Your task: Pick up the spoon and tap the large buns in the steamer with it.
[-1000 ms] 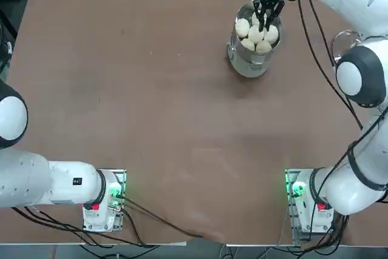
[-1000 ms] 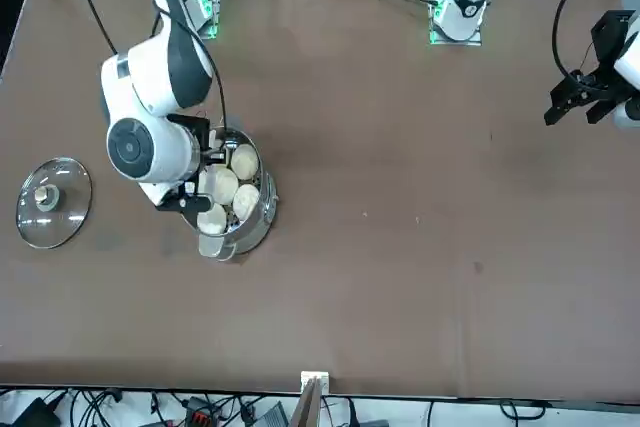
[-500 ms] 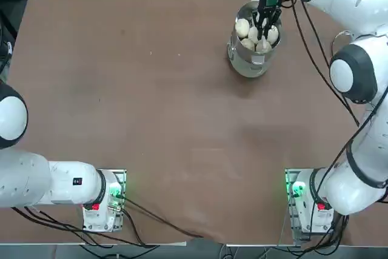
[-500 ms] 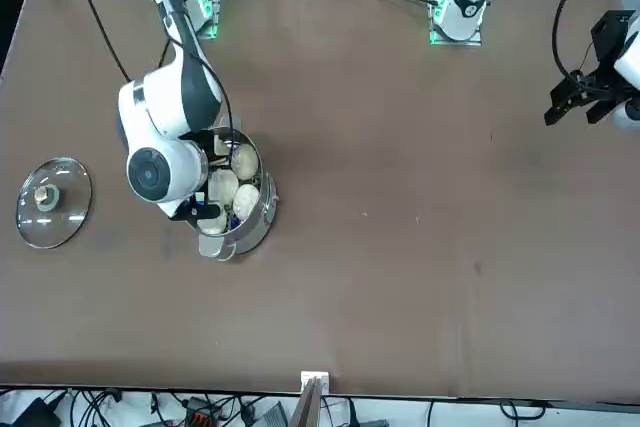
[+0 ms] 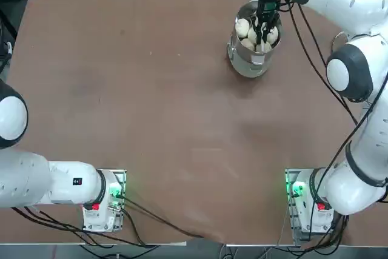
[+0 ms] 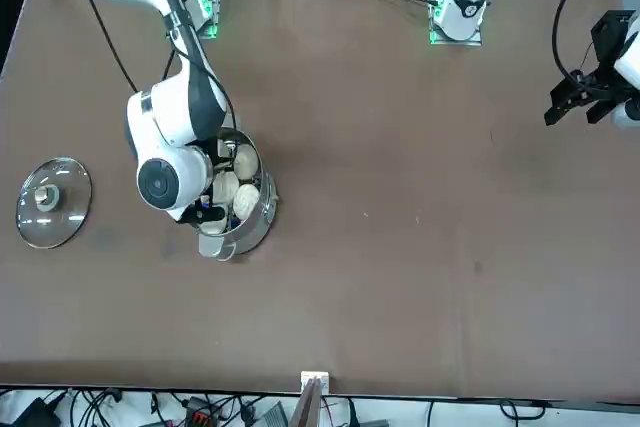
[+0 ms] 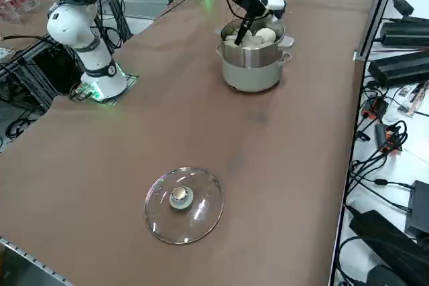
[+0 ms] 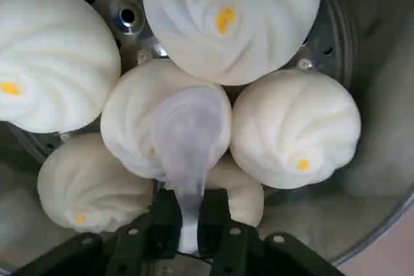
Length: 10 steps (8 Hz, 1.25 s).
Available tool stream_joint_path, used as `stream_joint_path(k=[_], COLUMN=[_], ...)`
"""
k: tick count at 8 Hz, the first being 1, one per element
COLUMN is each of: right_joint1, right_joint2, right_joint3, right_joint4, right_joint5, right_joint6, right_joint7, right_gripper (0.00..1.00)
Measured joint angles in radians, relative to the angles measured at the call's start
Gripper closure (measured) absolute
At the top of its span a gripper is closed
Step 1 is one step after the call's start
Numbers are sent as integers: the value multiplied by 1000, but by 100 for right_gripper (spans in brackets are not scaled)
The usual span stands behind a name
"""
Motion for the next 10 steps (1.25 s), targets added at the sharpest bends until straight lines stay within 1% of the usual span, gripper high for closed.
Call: stream_joint_path(k=[2,4,6,10], right_joint1=[-1,-1,-1,-2], right_joint2=[0,-1,-6,-23], right_joint3=[0,-1,-3,-9], right_joint4=[22,84,139,149], right_joint5=[0,0,0,0], right_joint6=[-35,-112,-158,-169], right_joint7=[-4,-4,-4,-3], right_gripper=[83,83,83,83])
